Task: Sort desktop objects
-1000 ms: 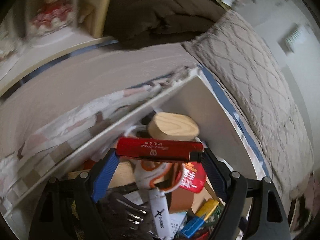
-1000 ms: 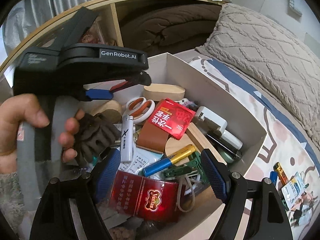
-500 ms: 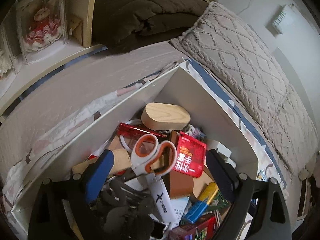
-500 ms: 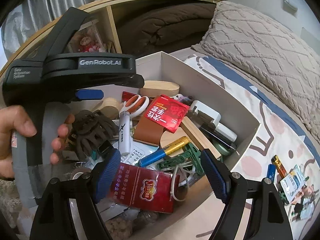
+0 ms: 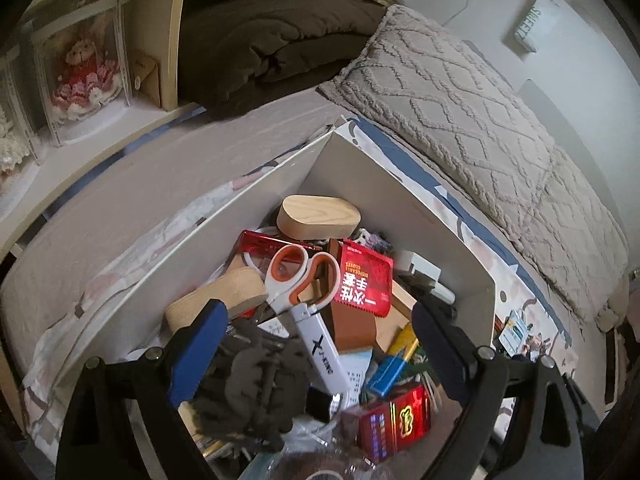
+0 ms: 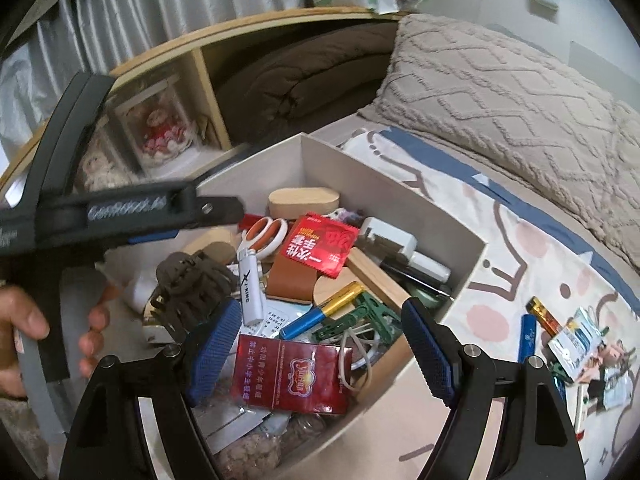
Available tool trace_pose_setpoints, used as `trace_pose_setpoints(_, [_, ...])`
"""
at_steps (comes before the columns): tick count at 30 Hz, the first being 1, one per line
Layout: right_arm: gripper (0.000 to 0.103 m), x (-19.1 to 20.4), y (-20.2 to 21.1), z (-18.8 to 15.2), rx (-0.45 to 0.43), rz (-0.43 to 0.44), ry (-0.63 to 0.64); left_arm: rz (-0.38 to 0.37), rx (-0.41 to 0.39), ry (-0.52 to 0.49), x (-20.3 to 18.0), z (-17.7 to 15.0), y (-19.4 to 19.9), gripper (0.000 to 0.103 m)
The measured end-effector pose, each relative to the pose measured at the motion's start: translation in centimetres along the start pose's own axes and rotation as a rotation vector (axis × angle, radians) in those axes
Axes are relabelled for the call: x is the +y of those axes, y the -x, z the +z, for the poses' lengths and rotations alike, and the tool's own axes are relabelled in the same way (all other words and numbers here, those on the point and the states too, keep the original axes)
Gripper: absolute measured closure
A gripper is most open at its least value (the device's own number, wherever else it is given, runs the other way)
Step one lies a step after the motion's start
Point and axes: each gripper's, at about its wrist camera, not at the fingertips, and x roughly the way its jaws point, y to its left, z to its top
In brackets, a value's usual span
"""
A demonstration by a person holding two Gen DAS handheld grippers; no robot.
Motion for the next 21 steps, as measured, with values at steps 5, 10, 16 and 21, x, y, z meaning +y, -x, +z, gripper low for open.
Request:
trace_pose_setpoints(5, [0.0, -0.3, 1.6, -0.3, -0.031, -0.008, -0.038, 0.014, -0.067, -0.08, -0.5, -0.9, 2.2, 0.0])
trace_pose_setpoints(10, [0.0, -0.3, 2.6, -0.9, -0.032, -0.029, -0.048, 0.002, -0.087, -0.132, -1.0, -1.7, 3.6, 0.0])
trace_pose_setpoints(16, [0.0, -0.4, 4.6, -1.7, -0.059, -0.049, -0.066, 0.014, -0.154, -0.19, -1.6, -3.4, 6.6, 0.0])
trace_pose_setpoints(21, [0.0, -0.8, 6.5, -2.4, -0.068, -0.06, -0.109, 0.017, -0.216, -0.207, -1.7, -4.6, 9.4, 0.0])
